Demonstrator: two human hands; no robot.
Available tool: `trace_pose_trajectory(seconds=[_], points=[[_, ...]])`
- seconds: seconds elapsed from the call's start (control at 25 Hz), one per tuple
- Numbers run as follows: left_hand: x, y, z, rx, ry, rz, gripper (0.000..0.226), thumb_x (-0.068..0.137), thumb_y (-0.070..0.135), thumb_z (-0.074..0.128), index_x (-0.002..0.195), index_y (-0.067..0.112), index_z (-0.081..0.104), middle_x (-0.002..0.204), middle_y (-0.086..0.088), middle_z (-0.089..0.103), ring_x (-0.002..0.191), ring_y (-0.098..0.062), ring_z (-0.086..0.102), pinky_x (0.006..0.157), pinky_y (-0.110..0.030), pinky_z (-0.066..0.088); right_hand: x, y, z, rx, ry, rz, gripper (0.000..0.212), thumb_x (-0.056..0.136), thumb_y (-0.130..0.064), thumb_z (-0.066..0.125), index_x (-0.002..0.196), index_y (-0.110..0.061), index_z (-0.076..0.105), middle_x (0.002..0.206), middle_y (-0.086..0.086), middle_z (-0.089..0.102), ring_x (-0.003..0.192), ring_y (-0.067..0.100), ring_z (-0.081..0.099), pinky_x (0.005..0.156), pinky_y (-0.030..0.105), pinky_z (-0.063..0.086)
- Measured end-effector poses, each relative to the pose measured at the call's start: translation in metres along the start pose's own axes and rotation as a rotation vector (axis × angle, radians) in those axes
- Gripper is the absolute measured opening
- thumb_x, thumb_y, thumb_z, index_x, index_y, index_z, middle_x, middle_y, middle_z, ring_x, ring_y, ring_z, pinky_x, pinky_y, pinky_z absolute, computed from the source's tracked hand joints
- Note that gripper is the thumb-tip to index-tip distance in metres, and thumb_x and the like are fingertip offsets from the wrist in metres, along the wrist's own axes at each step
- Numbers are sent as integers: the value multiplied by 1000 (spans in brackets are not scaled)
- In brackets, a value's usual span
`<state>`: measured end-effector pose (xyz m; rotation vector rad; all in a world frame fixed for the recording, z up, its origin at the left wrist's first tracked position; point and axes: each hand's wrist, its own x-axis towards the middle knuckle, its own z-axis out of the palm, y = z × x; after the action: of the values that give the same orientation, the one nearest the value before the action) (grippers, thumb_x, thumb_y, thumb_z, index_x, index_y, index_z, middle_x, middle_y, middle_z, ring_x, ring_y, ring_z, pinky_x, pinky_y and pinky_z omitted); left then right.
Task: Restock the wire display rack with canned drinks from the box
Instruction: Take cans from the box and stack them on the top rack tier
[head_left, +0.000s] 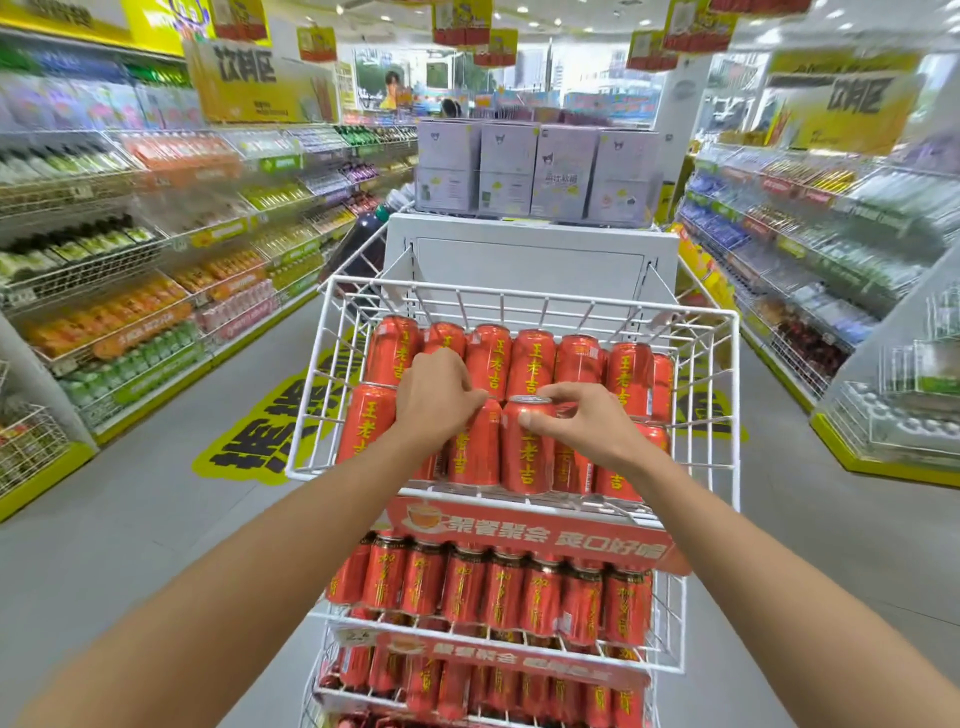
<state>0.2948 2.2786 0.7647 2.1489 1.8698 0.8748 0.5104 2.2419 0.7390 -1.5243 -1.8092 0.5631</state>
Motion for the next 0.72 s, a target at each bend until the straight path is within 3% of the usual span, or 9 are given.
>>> trace_pose_trajectory(seconds=[0.08, 0.2, 0.4, 0.56, 0.72], points=[[5, -5, -1, 14, -6, 33, 29, 74, 39, 85, 64, 14, 75, 70, -5, 74, 78, -27, 73, 67, -36, 57, 2, 2, 4, -15, -4, 0, 54, 80, -61, 78, 116, -22, 74, 110, -11, 73, 98, 5, 65, 78, 22, 47], [5, -6, -1, 5, -10, 55, 30, 72, 44, 88, 69, 16, 79, 69, -1, 74, 71, -20, 70, 63, -32, 53, 3, 1, 7, -22, 8, 29, 53, 83, -56, 78, 121, -19, 73, 109, -10, 72, 99, 3, 64, 77, 13, 46], [5, -7, 3, -27, -6, 61, 34, 72, 49, 87, 69, 17, 77, 67, 3, 73, 70, -16, 68, 63, -30, 52, 1, 3, 15, -11, 69, 78, 63, 83, -59, 77, 129, -16, 72, 122, -4, 73, 114, 13, 65, 96, 32, 52], [3, -8, 2, -33, -14, 77, 34, 71, 50, 87, 68, 17, 77, 66, 4, 72, 69, -17, 69, 65, -33, 56, -2, -4, 19, 14, 157, 90, 50, 88, -49, 77, 122, -13, 74, 108, -6, 71, 104, 11, 63, 89, 27, 46], [3, -9, 1, -33, -6, 82, 33, 73, 50, 86, 71, 18, 77, 68, 4, 73, 70, -15, 68, 62, -30, 53, -5, -7, 29, -18, 212, 95, 64, 88, -54, 74, 136, -12, 67, 133, 3, 68, 121, 18, 63, 99, 30, 50]])
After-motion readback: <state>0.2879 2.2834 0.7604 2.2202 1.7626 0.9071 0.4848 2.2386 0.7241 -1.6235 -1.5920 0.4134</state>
